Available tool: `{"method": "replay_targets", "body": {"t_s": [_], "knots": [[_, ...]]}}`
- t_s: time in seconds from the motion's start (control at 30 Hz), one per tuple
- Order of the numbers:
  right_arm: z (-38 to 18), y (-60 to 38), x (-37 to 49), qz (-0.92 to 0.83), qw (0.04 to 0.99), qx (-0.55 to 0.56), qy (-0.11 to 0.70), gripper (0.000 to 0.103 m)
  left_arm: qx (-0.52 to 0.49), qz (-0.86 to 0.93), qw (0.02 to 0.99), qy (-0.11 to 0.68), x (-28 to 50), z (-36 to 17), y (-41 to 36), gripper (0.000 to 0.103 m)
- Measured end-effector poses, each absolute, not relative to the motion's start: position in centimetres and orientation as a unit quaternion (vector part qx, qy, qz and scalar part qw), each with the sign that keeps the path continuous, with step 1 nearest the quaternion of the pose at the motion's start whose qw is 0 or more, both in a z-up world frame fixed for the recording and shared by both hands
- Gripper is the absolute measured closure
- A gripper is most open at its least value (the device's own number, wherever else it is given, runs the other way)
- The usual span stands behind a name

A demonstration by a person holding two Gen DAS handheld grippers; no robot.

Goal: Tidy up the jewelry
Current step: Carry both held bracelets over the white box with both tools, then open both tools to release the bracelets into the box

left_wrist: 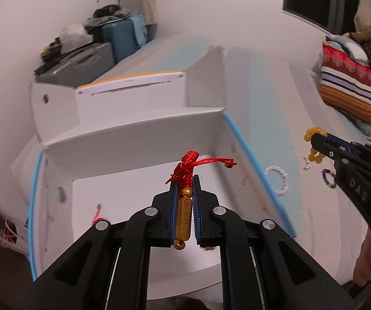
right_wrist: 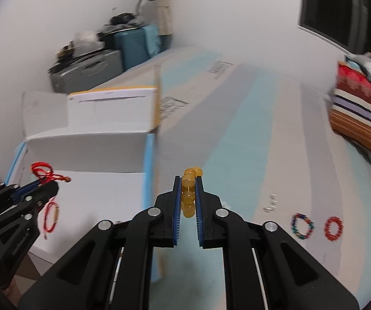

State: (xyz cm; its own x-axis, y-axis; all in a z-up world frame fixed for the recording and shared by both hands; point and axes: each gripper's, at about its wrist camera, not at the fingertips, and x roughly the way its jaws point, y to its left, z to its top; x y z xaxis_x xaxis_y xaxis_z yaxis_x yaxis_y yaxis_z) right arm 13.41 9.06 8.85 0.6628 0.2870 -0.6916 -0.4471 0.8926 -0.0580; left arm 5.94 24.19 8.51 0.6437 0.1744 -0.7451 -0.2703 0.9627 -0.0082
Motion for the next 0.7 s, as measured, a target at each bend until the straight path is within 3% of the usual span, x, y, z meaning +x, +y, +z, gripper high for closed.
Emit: {"method": "replay_targets", "body": {"t_s": [0.7], "knots": [[0.9, 18.7, 11.9, 0.254, 0.841, -0.151, 0.453, 0.094, -0.101, 0.183, 0.866, 0.454, 3.0, 3.4, 31.7, 0.093]]}}
